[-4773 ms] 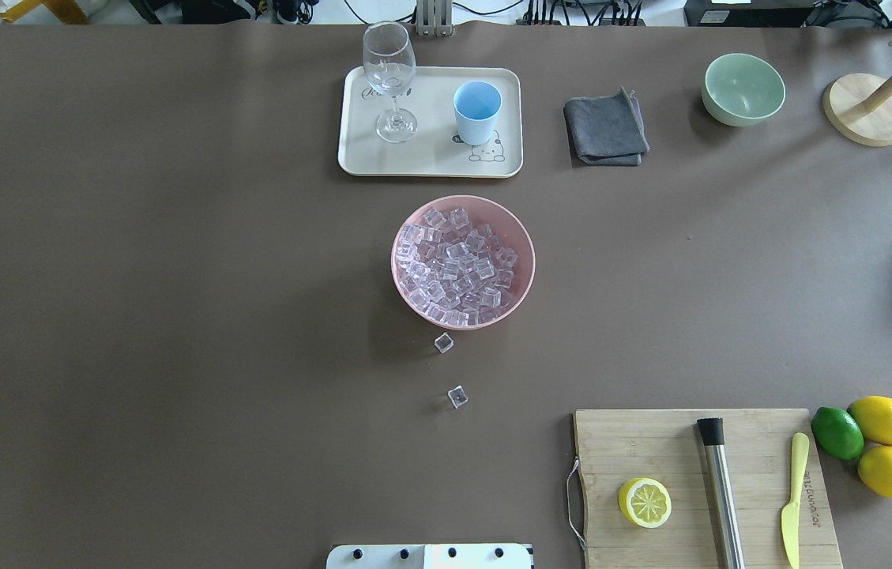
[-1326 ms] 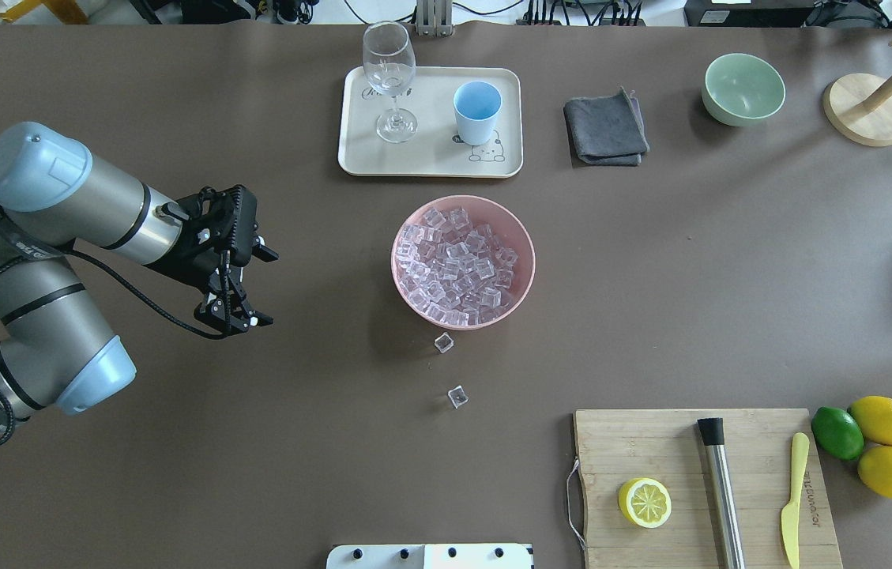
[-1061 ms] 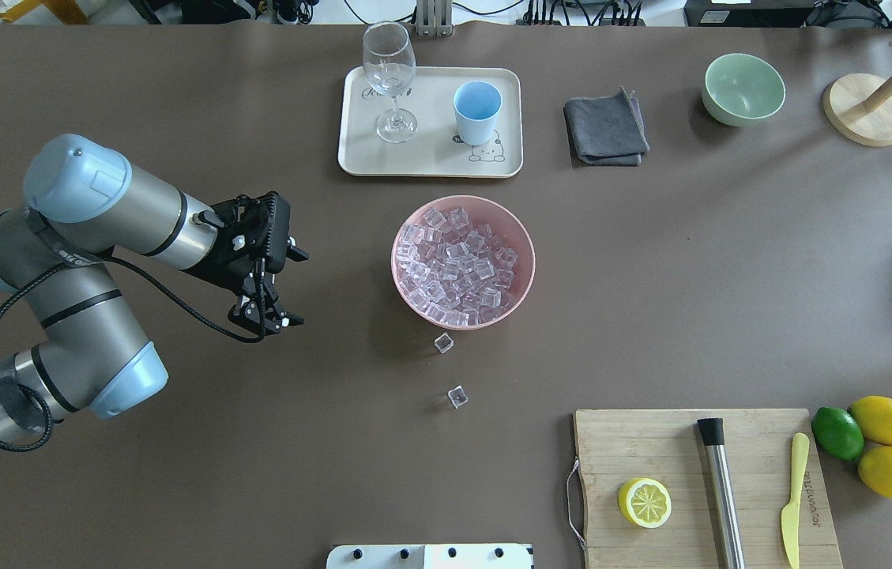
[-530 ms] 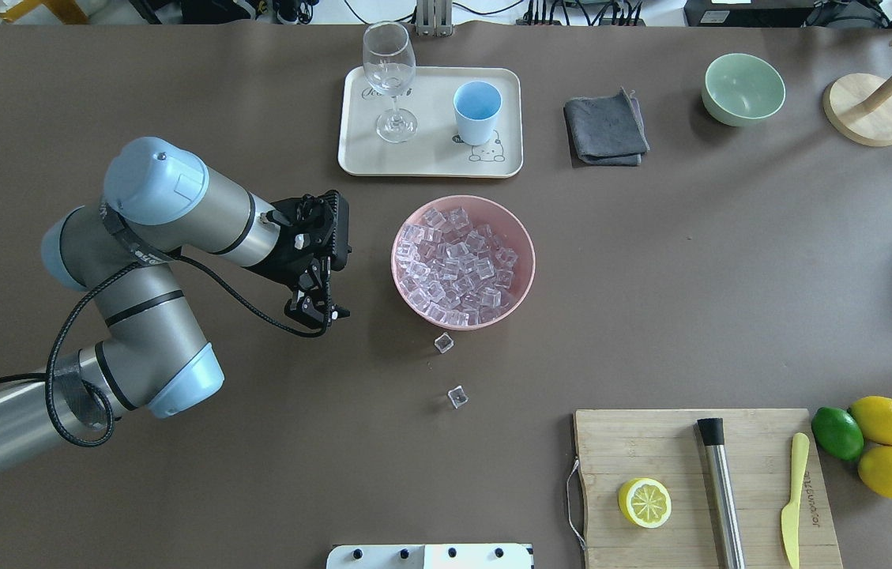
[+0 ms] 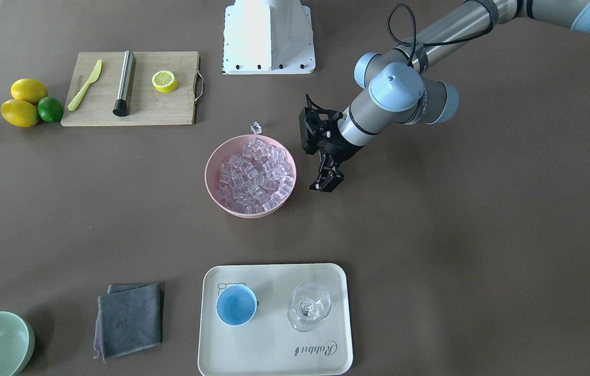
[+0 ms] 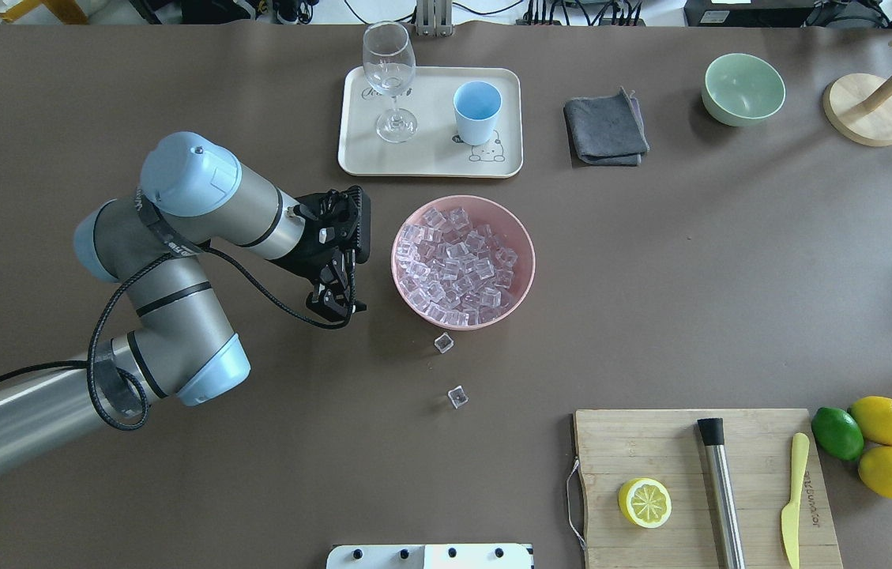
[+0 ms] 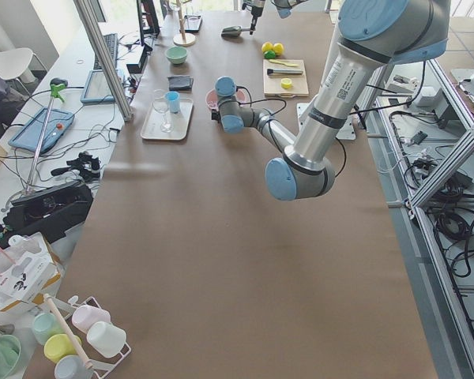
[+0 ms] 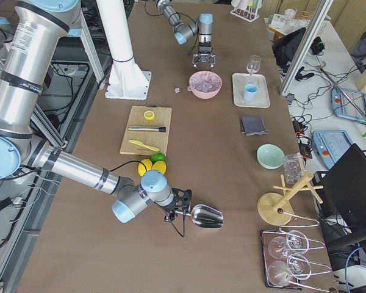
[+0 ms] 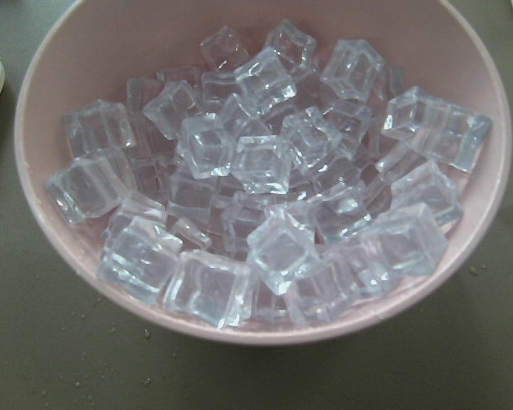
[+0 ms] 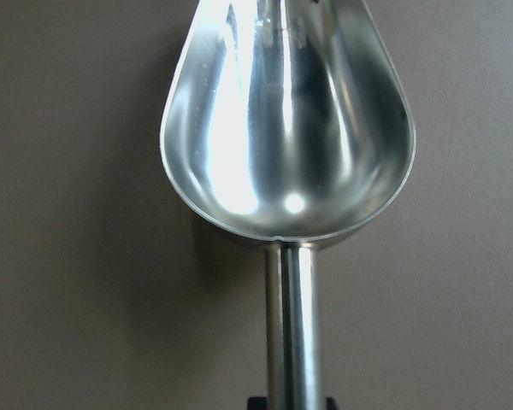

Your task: Put ice in cup with scoop

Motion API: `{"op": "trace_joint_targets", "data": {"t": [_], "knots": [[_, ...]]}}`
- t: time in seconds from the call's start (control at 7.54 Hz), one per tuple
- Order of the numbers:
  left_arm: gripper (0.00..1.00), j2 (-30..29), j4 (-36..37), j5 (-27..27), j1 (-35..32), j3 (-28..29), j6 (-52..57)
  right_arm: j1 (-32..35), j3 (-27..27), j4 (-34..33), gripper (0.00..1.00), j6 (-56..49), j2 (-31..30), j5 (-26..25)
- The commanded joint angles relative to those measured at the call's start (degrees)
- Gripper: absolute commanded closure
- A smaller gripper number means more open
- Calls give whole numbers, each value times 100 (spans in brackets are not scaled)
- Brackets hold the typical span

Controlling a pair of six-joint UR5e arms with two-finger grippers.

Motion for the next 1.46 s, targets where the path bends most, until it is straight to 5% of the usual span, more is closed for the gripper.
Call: {"op": "trace_joint_targets", "data": {"t": [0.0, 0.27, 0.53, 1.06, 1.33], "knots": [[1, -337, 9, 13, 6, 451, -187, 25, 267, -69, 100, -530, -8, 254], [1, -355, -17, 4, 15, 443, -690, 69, 828, -401, 100, -621, 0, 590], [1, -320, -236, 13, 190, 443, -708, 139, 1916, -1829, 100, -1337, 79, 616], [1, -241, -692, 214, 340, 443, -1004, 744, 2780, -3538, 100, -2228, 703, 1239], [1, -179, -729, 224, 367, 443, -1182, 720, 3167, -3795, 100, -2247, 783, 1528]]}}
